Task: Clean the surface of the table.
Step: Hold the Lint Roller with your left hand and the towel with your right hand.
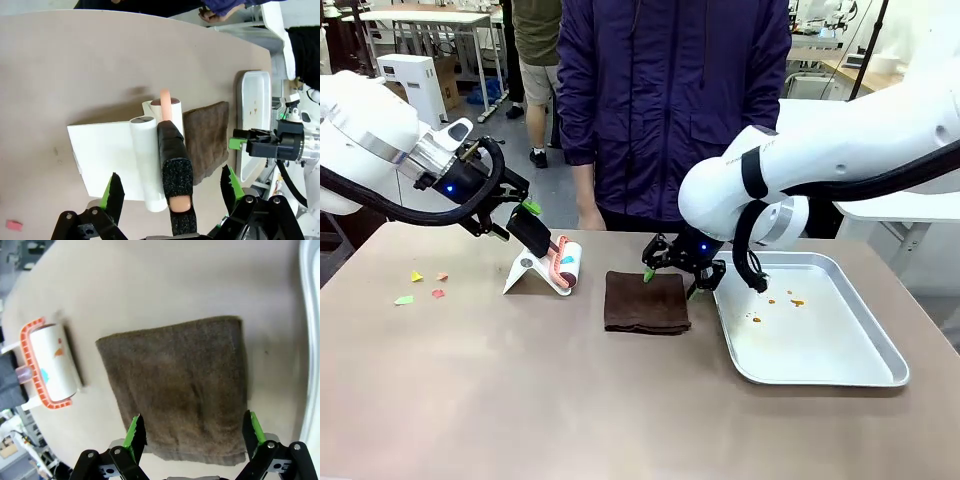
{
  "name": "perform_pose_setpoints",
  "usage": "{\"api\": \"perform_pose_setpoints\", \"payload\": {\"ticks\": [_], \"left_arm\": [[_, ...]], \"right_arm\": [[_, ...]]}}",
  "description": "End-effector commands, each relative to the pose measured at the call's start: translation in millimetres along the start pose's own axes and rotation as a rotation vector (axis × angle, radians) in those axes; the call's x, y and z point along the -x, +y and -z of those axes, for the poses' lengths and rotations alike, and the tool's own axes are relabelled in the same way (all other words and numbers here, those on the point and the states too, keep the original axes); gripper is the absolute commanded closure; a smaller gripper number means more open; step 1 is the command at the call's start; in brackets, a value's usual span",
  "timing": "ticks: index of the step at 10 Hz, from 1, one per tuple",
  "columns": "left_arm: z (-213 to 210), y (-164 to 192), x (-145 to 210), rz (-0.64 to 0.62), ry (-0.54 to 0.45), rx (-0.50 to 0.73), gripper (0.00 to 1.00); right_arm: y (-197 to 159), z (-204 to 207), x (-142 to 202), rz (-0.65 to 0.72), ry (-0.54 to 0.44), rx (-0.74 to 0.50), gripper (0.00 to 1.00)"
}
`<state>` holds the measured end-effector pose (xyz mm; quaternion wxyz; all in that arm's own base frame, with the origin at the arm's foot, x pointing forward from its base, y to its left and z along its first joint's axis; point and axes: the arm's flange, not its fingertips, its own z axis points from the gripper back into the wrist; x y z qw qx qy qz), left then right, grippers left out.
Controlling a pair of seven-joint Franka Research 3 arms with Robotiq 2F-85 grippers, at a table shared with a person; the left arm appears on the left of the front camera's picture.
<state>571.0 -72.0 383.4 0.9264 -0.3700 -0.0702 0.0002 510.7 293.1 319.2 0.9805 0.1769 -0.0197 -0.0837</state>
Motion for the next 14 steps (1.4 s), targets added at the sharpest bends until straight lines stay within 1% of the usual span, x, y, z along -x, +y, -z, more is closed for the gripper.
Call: {"api": "perform_pose_setpoints", "payload": {"ticks": [1, 5, 8, 10, 11, 12, 13, 14], "left_arm": [[-2, -1, 3, 0.029, -0.001, 0.037, 0.00], [-2, -5, 9, 0.057, 0.013, 0.063, 0.00], [-3, -5, 10, 0.063, 0.016, 0.075, 0.00], [-3, -6, 11, 0.073, 0.009, 0.088, 0.00], [-3, -6, 10, 0.070, 0.014, 0.089, 0.19], [-2, -6, 10, 0.070, 0.017, 0.087, 0.32], [-2, -7, 11, 0.066, 0.020, 0.081, 0.79], [-2, -8, 11, 0.070, 0.019, 0.087, 0.92]], "right_arm": [[16, 1, -7, 0.018, 0.015, 0.072, 0.00], [22, 18, -11, 0.015, 0.018, 0.162, 0.00], [23, 24, -13, 0.011, 0.017, 0.186, 0.00], [23, 25, -12, 0.020, -0.004, 0.208, 0.00], [24, 26, -11, 0.006, -0.013, 0.223, 0.00], [26, 27, -10, -0.016, -0.009, 0.239, 0.00], [27, 28, -8, -0.039, 0.006, 0.242, 0.60], [28, 28, -8, -0.038, 0.001, 0.244, 0.60]]}}
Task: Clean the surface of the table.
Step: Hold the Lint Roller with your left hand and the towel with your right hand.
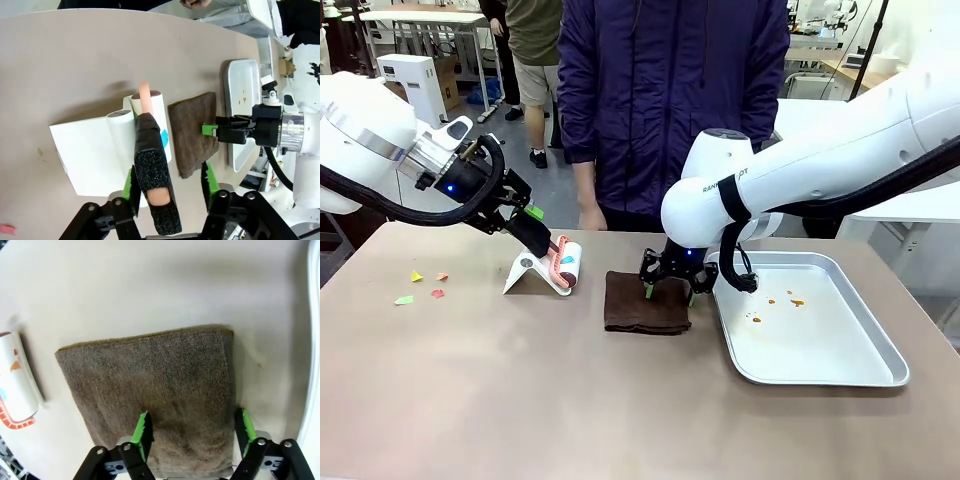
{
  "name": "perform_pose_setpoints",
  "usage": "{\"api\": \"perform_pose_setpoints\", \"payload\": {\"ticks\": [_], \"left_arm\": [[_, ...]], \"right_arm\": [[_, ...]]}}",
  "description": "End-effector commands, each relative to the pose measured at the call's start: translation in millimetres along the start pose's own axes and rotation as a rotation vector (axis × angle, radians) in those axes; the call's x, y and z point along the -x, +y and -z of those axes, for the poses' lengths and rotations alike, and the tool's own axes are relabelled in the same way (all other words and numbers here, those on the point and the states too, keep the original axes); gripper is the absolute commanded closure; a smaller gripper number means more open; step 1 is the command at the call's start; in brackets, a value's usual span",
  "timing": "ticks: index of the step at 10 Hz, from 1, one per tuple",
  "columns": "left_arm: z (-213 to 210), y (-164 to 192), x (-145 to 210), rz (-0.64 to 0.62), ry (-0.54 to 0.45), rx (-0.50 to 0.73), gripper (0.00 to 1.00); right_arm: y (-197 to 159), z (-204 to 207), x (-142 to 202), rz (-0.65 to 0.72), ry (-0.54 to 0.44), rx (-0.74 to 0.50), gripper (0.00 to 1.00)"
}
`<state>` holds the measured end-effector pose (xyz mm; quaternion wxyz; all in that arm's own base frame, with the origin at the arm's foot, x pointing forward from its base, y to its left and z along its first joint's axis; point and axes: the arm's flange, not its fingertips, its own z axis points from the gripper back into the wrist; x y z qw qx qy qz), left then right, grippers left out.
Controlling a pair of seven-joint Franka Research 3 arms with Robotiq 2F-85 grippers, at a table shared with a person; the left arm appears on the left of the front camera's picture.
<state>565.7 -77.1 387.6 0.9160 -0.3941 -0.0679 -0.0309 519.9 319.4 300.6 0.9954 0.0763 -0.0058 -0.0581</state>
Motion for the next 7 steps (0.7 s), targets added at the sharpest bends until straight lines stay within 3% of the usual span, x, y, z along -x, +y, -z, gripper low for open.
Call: {"api": "perform_pose_setpoints", "payload": {"ticks": [1, 2, 3, 7], "left_arm": [[-2.4, -1.4, 6.7, 0.021, -0.013, 0.031, 1.00], [-2.2, -1.8, 6.4, 0.022, -0.015, 0.030, 1.00], [-2.0, -2.1, 6.1, 0.025, -0.018, 0.029, 1.00], [-2.6, -3.9, 6.7, 0.031, -0.027, 0.033, 1.00]], "right_arm": [[7.8, -0.8, -3.9, 0.013, -0.017, 0.048, 1.00], [8.5, 0.5, -4.0, 0.010, -0.020, 0.044, 0.65], [8.4, 1.4, -4.0, 0.008, -0.019, 0.044, 1.00], [8.6, 4.1, -4.8, 0.010, -0.014, 0.044, 1.00]]}}
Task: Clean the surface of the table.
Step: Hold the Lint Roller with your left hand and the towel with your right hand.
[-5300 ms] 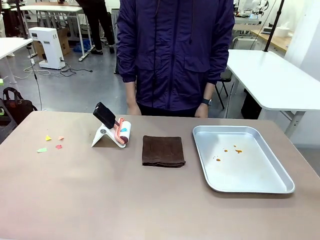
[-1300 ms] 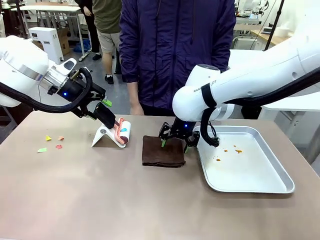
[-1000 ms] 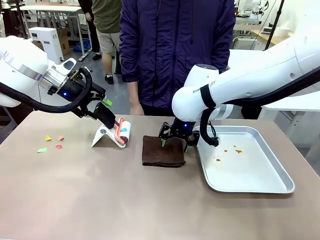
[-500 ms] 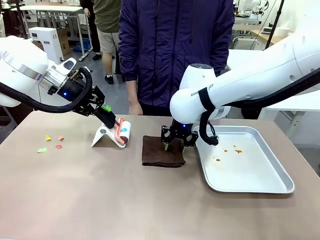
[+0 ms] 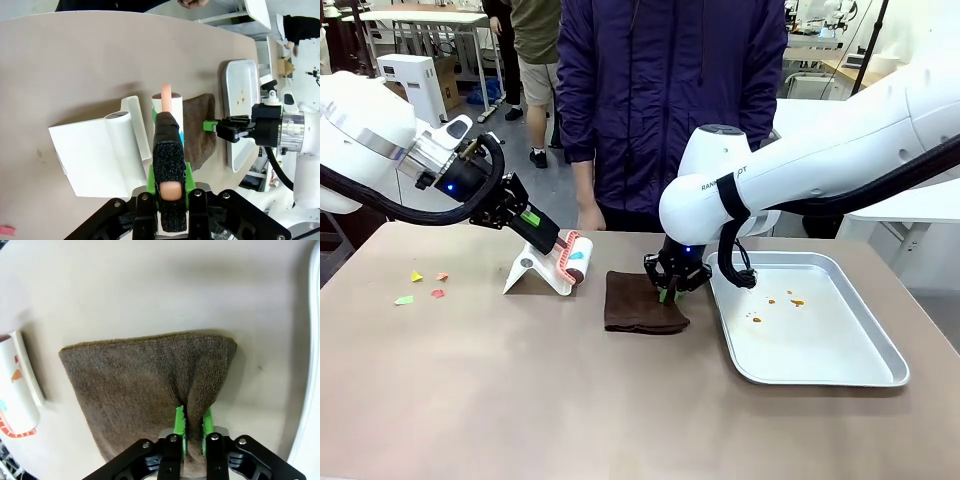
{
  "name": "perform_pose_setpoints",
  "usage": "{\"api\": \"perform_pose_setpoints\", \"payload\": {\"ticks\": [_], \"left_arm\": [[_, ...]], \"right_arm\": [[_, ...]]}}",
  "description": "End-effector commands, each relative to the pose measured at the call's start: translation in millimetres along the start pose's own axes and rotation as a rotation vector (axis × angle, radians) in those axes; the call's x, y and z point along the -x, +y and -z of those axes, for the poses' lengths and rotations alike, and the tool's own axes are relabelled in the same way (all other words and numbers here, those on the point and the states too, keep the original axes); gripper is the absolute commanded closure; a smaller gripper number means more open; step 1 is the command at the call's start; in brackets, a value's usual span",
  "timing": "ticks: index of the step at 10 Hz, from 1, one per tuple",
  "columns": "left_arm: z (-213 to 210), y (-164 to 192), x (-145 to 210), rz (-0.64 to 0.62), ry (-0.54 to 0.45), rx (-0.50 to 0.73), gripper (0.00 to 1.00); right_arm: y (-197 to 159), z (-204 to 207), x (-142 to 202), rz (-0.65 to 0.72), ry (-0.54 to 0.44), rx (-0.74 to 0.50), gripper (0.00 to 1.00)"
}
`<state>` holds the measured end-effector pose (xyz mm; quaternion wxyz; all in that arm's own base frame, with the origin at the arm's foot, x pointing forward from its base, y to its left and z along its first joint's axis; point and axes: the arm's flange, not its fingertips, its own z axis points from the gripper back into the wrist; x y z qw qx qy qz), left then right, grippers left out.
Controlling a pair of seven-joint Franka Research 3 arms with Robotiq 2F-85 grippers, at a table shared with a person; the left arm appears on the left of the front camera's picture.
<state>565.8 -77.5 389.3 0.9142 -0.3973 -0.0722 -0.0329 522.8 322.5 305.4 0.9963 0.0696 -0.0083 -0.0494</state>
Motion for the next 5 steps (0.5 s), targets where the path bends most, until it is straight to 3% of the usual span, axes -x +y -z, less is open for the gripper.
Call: {"api": "perform_pose_setpoints", "payload": {"ticks": [1, 5], "left_arm": [[-2.0, -2.2, 6.9, 0.024, -0.020, 0.026, 1.00], [-6.2, -4.1, 9.8, 0.011, -0.043, 0.065, 1.00]], "right_arm": [[4.2, 9.1, -2.3, 0.030, -0.008, 0.029, 1.00], [1.0, 5.7, -3.1, 0.040, -0.001, -0.043, 1.00]]}}
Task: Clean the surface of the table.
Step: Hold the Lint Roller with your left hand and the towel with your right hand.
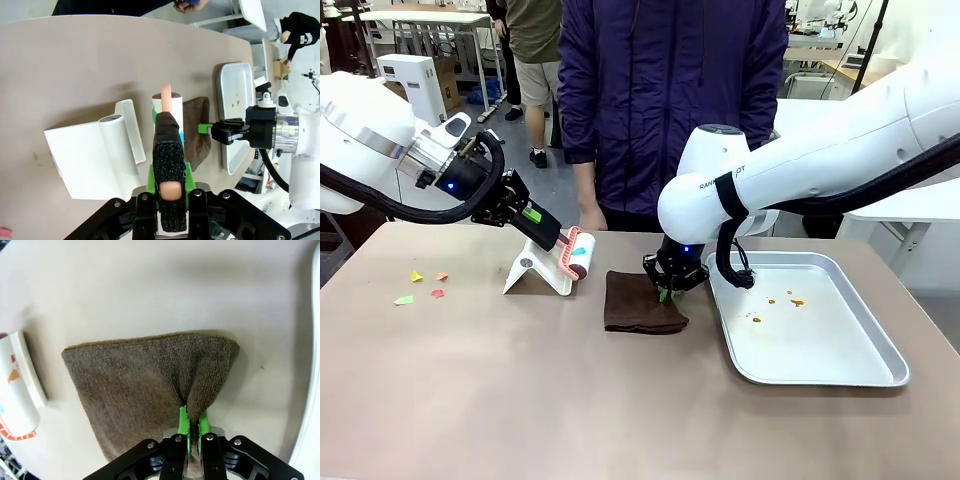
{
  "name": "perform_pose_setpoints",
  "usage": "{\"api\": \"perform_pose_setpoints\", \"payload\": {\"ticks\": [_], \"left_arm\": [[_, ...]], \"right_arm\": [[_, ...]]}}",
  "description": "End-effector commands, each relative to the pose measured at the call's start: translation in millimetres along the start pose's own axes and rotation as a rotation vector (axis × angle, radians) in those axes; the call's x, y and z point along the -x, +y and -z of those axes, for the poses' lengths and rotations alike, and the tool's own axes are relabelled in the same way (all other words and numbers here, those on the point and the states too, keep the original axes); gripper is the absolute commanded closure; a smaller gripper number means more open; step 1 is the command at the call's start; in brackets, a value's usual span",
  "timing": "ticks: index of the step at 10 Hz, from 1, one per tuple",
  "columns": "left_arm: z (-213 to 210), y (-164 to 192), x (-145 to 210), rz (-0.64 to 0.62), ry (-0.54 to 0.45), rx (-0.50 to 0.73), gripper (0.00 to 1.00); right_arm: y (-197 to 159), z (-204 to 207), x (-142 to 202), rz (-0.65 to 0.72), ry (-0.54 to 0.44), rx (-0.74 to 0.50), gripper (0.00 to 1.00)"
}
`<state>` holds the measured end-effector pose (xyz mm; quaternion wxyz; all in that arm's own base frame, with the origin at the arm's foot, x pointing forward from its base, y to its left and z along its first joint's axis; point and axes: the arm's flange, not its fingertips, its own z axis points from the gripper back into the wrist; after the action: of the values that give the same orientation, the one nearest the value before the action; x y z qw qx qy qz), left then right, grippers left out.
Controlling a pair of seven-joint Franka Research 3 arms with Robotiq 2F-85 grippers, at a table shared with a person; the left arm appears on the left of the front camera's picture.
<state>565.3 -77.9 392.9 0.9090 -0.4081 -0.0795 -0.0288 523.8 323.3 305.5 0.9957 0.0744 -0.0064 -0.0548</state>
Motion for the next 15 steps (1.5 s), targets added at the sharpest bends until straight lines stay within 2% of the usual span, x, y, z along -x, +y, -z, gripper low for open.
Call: {"api": "perform_pose_setpoints", "payload": {"ticks": [1, 2, 4, 6, 7, 9, 10, 11, 12, 13, 14, 15], "left_arm": [[-8, -3, 13, 0.007, -0.041, 0.069, 1.00], [-14, -3, 16, -0.003, -0.057, 0.103, 1.00], [-37, -4, 28, -0.027, -0.111, 0.238, 1.00], [-64, -2, 41, -0.027, -0.124, 0.317, 1.00], [-84, 4, 50, -0.013, -0.106, 0.394, 1.00], [-127, 26, 73, 0.054, -0.068, 0.509, 1.00], [-150, 47, 89, 0.055, -0.065, 0.576, 1.00], [-177, 78, 111, 0.025, -0.117, 0.612, 1.00], [-199, 108, 131, -0.029, -0.243, 0.629, 1.00], [-214, 135, 149, -0.017, -0.289, 0.646, 1.00], [-226, 162, 163, -0.004, -0.273, 0.645, 1.00], [-231, 183, 173, -0.039, -0.298, 0.601, 1.00]], "right_arm": [[-5, -1, -3, 0.029, 0.020, -0.123, 1.00], [-17, -11, -4, 0.028, 0.059, -0.248, 1.00], [-62, -39, -6, 0.006, 0.171, -0.624, 1.00], [-106, -57, -4, -0.074, 0.295, -0.927, 1.00], [-125, -64, -2, -0.098, 0.387, -1.014, 1.00], [-158, -84, 12, -0.152, 0.435, -1.111, 1.00], [-178, -96, 28, -0.148, 0.384, -1.124, 1.00], [-206, -111, 54, -0.131, 0.283, -1.138, 1.00], [-233, -122, 77, -0.070, 0.112, -1.156, 1.00], [-259, -129, 94, -0.020, 0.003, -1.170, 1.00], [-281, -132, 107, 0.024, -0.072, -1.187, 1.00], [-301, -132, 116, 0.050, -0.145, -1.217, 1.00]]}}
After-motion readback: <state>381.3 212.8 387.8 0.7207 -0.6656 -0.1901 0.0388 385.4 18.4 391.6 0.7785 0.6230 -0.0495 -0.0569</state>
